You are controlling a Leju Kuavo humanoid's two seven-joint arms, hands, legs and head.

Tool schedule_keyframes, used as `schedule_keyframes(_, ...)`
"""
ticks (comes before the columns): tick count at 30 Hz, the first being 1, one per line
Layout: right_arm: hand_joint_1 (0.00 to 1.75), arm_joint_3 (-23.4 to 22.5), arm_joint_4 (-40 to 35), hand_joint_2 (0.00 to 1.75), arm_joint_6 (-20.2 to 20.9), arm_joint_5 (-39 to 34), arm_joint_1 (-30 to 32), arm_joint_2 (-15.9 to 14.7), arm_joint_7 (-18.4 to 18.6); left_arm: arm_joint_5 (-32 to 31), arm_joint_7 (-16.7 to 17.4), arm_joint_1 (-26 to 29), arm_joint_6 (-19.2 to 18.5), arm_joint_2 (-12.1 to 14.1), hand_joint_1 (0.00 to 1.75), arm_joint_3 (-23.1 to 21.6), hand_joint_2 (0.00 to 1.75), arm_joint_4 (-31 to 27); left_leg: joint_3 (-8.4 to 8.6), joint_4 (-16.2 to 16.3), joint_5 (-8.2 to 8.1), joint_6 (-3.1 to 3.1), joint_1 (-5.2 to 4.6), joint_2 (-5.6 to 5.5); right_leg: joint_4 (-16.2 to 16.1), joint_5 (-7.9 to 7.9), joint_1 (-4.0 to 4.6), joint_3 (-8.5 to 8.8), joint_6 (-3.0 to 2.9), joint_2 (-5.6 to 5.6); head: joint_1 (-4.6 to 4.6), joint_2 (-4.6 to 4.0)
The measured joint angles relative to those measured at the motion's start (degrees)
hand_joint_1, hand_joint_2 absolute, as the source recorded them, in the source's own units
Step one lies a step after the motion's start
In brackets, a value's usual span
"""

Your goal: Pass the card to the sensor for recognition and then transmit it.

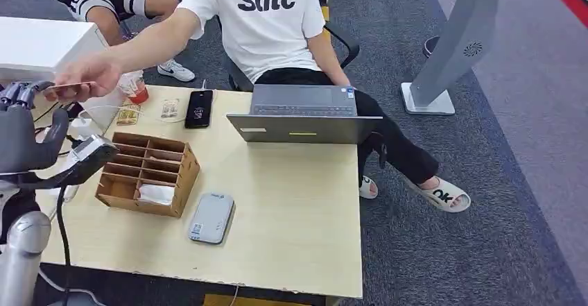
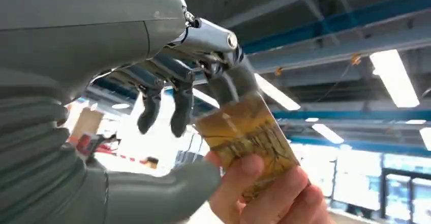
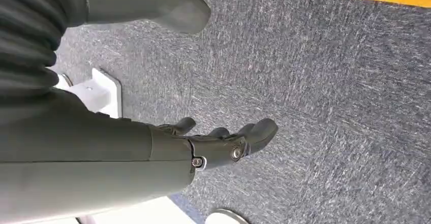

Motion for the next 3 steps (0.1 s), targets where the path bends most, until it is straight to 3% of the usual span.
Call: schedule_keyframes(3,0.0,-0.1,0.0,1.75,0.0,0.2,0.0,0.1,0.0,-0.6,0.2,0.6,1.2,-0.6,0.0,-0.2,1.75,-1.0,0.0,0.0,0.0,0.0,0.0,0.0,0.0,0.0,0.0,0.0,0.0,0.0,0.0,0.0)
